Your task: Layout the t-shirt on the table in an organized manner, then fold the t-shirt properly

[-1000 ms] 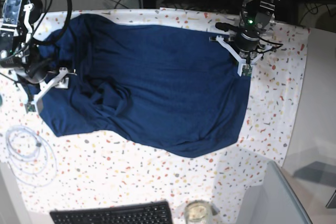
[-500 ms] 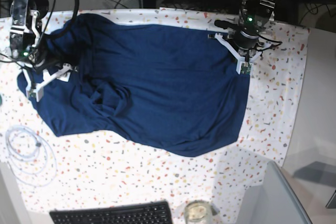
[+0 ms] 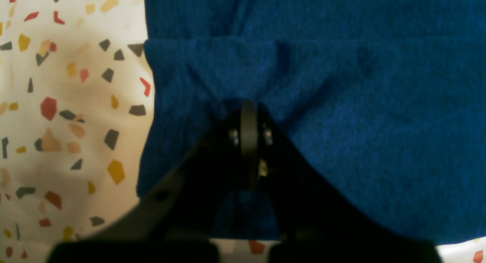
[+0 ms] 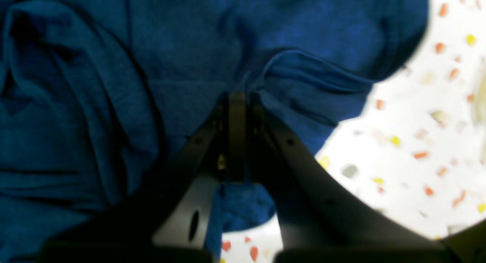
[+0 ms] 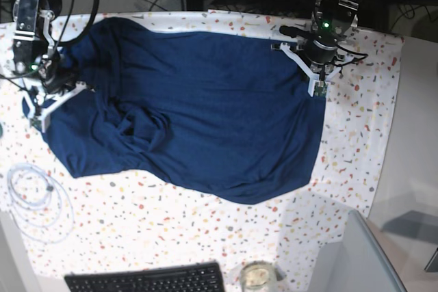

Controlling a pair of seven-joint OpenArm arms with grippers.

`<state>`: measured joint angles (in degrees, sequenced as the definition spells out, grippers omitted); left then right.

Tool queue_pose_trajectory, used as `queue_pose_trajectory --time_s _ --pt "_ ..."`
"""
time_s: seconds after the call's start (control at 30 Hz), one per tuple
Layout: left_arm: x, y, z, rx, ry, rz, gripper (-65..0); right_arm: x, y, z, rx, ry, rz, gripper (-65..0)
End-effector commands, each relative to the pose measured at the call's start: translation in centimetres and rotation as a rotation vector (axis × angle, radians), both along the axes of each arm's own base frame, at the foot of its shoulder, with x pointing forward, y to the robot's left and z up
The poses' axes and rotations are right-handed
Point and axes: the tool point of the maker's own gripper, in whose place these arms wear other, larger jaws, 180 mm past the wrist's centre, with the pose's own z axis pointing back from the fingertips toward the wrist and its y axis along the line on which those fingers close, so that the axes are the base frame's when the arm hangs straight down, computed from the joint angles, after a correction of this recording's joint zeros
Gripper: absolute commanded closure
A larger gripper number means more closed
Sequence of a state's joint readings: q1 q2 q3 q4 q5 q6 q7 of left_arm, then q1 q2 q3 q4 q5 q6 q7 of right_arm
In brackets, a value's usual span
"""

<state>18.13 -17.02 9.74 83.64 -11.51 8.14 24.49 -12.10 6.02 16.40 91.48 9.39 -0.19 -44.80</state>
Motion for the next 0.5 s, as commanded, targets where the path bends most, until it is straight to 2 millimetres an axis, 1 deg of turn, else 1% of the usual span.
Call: queue_pose_trajectory --time_s 0.0,0.07,0.17,0.27,0.37,0.47 --pt "0.0 0.5 0.2 0.011 0.003 -0.007 0.0 0.7 -1.5 1.6 -0.038 -0.051 -0.017 -1.8" --pt "0.0 0.6 0.3 0.012 0.003 -0.007 0.0 0.2 -2.2 2.1 -0.048 -0.053 -0.036 -1.2" --pt "0.0 1.0 0.3 0.018 0.003 -0.009 0.0 -0.8 -4.1 2.3 -0.058 -0.031 -0.086 -1.2" --pt "0.3 0.7 0.7 0.015 -0.010 -0.013 0.0 -2.1 -5.6 2.3 -0.060 -0.015 -0.080 -1.2" --pt "0.7 0.4 1.3 0.005 -0.027 -0.016 0.0 -3.5 -7.8 2.6 -0.068 -0.002 -0.096 -1.1" --pt "0.8 0.4 1.4 0.003 -0.030 -0.016 0.0 -4.7 -9.4 2.6 -0.072 0.015 -0.126 -1.1"
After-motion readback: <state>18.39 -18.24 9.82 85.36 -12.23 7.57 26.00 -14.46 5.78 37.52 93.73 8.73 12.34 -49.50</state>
